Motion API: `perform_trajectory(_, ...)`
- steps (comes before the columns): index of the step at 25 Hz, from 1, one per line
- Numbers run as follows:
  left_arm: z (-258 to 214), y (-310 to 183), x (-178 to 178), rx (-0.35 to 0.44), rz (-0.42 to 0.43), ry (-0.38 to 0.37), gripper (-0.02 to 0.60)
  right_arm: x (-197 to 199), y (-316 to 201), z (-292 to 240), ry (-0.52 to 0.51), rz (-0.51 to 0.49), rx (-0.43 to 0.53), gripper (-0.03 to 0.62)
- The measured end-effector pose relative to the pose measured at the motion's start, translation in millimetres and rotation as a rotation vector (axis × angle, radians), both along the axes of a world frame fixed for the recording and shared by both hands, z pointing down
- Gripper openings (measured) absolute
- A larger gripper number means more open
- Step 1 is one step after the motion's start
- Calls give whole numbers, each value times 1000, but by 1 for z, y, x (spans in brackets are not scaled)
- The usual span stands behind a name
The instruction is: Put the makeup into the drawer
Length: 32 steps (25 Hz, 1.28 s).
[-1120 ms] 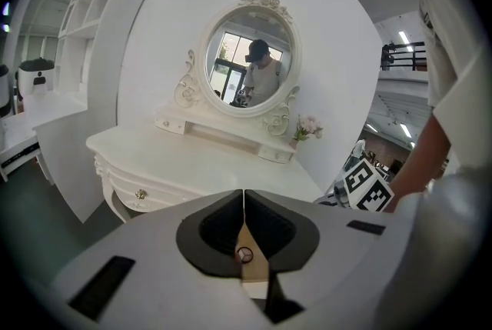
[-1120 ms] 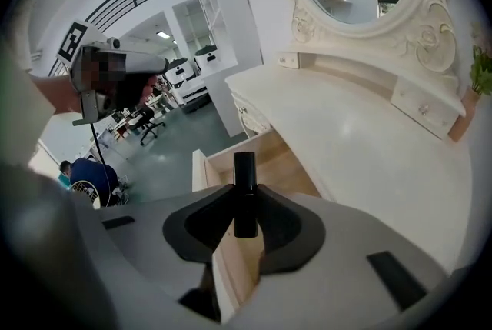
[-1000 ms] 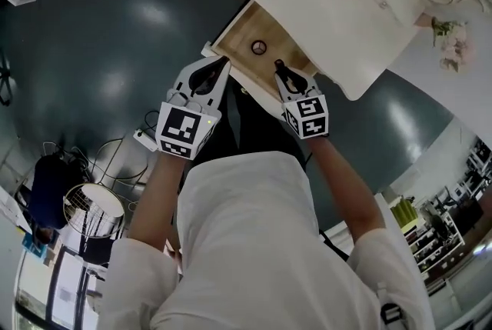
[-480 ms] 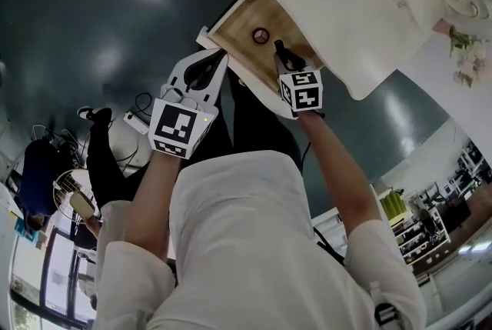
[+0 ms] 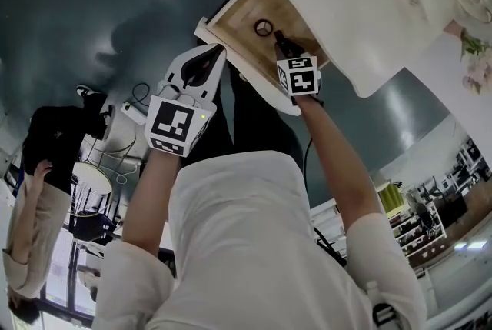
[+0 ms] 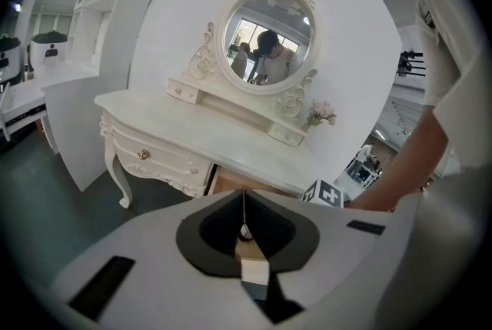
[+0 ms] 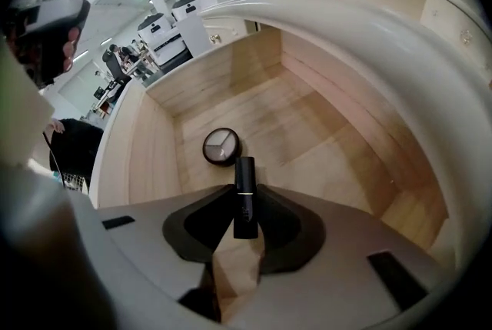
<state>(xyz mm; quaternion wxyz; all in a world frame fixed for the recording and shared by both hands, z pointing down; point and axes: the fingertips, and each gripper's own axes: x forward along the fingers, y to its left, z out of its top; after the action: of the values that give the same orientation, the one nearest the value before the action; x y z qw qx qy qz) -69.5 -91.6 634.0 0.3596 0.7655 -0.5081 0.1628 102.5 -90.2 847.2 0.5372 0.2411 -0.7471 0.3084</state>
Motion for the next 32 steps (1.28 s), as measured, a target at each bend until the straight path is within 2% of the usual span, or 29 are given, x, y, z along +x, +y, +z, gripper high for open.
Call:
perform_trajectory(7, 5, 1, 1, -10, -7, 3, 20, -2, -7, 8, 14, 13, 13, 107)
perform_trajectory(10, 4, 3, 0, -11, -7, 3, 20, -5, -8, 6, 1, 7, 20, 174)
perform_trajectory(18, -15, 2, -4, 24, 17, -8, 20, -7, -15, -24, -27, 24, 66, 173)
perform_trajectory(24, -35, 6, -7, 62, 67, -9, 20, -13, -17, -69, -57, 77, 131, 131)
perform_trajectory(32, -68, 14, 1, 117, 201, -24, 20, -12, -15, -148, -107, 177, 266, 70)
